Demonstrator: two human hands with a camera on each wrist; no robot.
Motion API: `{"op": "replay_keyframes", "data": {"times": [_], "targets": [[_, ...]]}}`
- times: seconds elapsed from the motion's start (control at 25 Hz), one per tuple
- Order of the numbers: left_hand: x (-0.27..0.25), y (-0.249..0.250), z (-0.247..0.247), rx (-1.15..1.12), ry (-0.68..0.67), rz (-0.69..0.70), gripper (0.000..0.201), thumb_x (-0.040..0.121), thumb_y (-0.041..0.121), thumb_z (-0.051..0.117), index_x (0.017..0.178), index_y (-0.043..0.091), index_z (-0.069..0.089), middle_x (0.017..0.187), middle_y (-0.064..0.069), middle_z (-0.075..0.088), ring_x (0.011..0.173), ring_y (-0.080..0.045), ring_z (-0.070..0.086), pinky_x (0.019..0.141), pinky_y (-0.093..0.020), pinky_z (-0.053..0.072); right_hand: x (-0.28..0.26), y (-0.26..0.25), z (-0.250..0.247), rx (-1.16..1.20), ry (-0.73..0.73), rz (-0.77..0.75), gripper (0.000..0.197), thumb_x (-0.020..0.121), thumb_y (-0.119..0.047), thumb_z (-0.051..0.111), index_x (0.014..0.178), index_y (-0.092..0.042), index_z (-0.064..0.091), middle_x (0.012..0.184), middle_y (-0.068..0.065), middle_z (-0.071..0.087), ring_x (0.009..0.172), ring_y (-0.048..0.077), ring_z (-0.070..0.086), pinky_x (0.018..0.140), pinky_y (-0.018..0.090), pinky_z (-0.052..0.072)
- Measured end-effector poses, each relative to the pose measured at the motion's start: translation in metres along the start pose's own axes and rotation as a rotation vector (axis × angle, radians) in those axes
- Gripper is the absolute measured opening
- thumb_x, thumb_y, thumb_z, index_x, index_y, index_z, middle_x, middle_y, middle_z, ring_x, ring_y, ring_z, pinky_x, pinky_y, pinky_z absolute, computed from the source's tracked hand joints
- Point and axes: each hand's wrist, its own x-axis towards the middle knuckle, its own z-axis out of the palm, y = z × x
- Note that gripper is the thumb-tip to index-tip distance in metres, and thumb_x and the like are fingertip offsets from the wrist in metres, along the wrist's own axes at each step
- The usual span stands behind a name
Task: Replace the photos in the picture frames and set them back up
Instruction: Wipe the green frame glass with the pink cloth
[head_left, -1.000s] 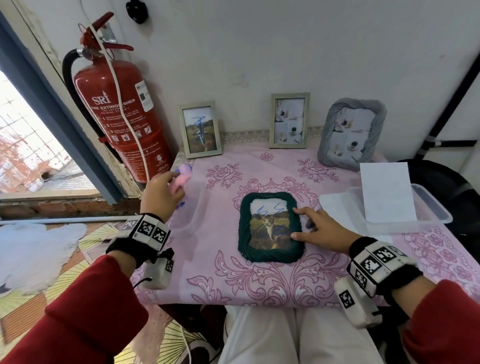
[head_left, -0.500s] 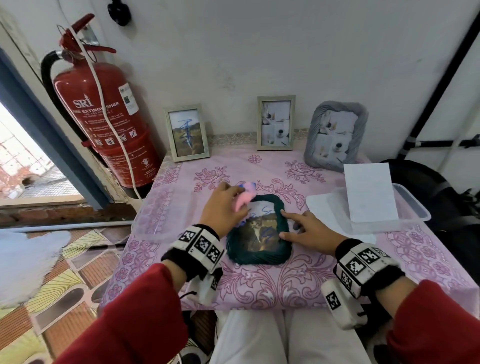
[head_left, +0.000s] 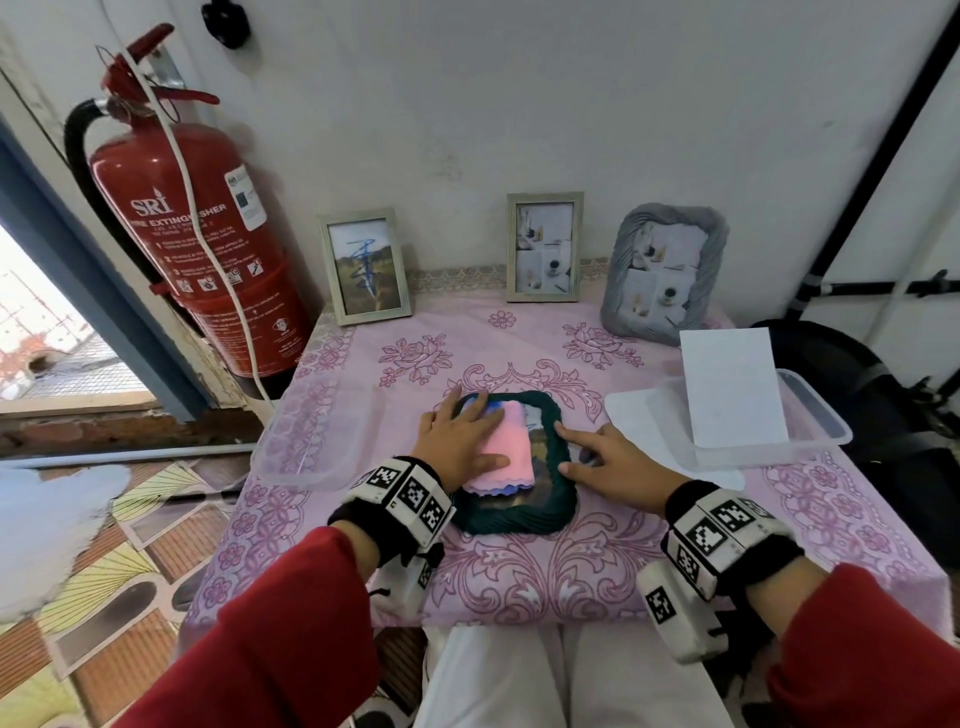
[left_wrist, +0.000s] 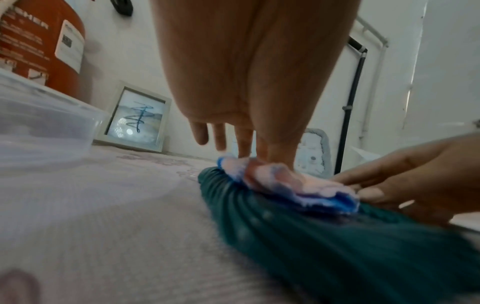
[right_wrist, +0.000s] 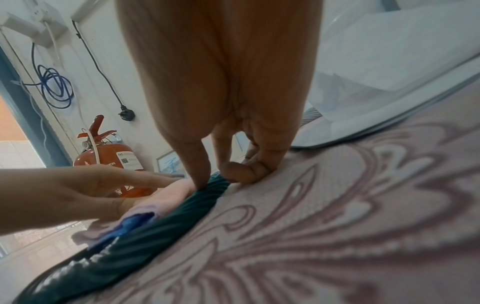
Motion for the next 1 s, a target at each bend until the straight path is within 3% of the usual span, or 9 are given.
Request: {"op": "replay_keyframes", "data": {"times": [0.12,0.2,0.4,0.56,0.64,0.72,0.8,0.92,1.0], "targets": [[0.002,-0.002,0.006,0.031,-0.078,0.025,0.075,0.094,0.051,0.037,0.15,0.022,-0.003,0.159,-0.003,-0.006,0.147,-0.02,-0.007,0.117,-0.046,-0.007,-0.002,-0.002,0.0,-0.001,-0.008,-0.003,0.058,0.092,-0.027,0.057,0.144,-0.022,0.032,0.1,0.006,0.035,0.091,0.013,0.046,0.085,0.011,0.03],[0.002,-0.002,0.01,0.008,-0.086,0.068,0.077,0.093,0.053,0.037,0.149,0.021,-0.005,0.158,-0.003,-0.008,0.147,-0.021,-0.008,0.116,-0.046,-0.008,-0.003,-0.004,-0.002,0.0,-0.01,0.005,0.058,0.092,-0.027,0.057,0.144,-0.022,0.032,0.101,0.007,0.035,0.092,0.014,0.046,0.087,0.012,0.03],[-0.007,-0.014,0.003,-0.158,-0.015,0.093,0.1,0.082,0.061,0.053,0.148,0.024,-0.012,0.156,0.001,-0.02,0.145,-0.02,-0.016,0.117,-0.046,-0.009,-0.008,-0.011,-0.003,-0.048,-0.058,0.011,0.06,0.094,-0.027,0.051,0.148,-0.021,0.023,0.105,0.007,0.032,0.094,0.015,0.044,0.089,0.011,0.028],[-0.016,-0.037,-0.013,-0.068,-0.164,0.054,0.134,0.059,0.073,0.065,0.147,0.012,-0.016,0.156,-0.006,-0.022,0.144,-0.022,-0.02,0.119,-0.043,-0.008,-0.006,-0.031,-0.013,-0.245,-0.175,0.123,0.063,0.094,-0.031,0.05,0.147,-0.017,0.02,0.126,0.018,0.033,0.115,0.031,0.045,0.102,0.029,0.034],[-0.018,-0.041,-0.015,-0.048,-0.221,0.063,0.132,0.062,0.067,0.07,0.147,0.013,-0.016,0.156,-0.006,-0.02,0.144,-0.021,-0.02,0.119,-0.042,-0.01,-0.002,-0.05,-0.014,-0.477,-0.014,0.077,0.053,0.092,-0.028,0.048,0.14,-0.011,0.03,0.132,0.02,0.035,0.122,0.036,0.04,0.101,0.039,0.036],[-0.019,-0.042,-0.015,-0.091,-0.22,0.063,0.126,0.068,0.054,0.074,0.148,0.016,-0.015,0.157,-0.003,-0.019,0.144,-0.018,-0.02,0.117,-0.041,-0.012,0.002,-0.073,-0.007,-0.533,0.145,-0.107,0.046,0.091,-0.024,0.047,0.134,-0.01,0.038,0.128,0.015,0.042,0.119,0.031,0.041,0.098,0.039,0.036],[-0.017,-0.042,-0.013,-0.109,-0.228,0.055,0.124,0.069,0.05,0.075,0.148,0.018,-0.014,0.157,-0.002,-0.017,0.144,-0.017,-0.019,0.117,-0.04,-0.011,0.009,-0.089,0.006,-0.494,0.078,-0.253,0.048,0.092,-0.031,0.049,0.135,-0.011,0.04,0.129,0.011,0.045,0.121,0.027,0.041,0.102,0.037,0.035],[-0.013,-0.045,-0.007,-0.116,-0.224,0.055,0.124,0.067,0.051,0.077,0.149,0.02,-0.011,0.157,0.0,-0.014,0.145,-0.015,-0.015,0.117,-0.038,-0.006,0.021,-0.092,0.026,-0.62,-0.141,-0.21,0.062,0.089,-0.045,0.054,0.137,-0.008,0.039,0.134,0.013,0.043,0.125,0.028,0.039,0.105,0.037,0.031],[-0.011,-0.05,-0.005,-0.14,-0.203,0.065,0.125,0.065,0.052,0.078,0.149,0.022,-0.009,0.158,0.001,-0.011,0.145,-0.014,-0.013,0.117,-0.036,-0.004,0.032,-0.089,0.029,-0.669,-0.116,-0.2,0.062,0.087,-0.044,0.056,0.136,-0.009,0.039,0.133,0.012,0.043,0.124,0.027,0.039,0.102,0.036,0.032]]}}
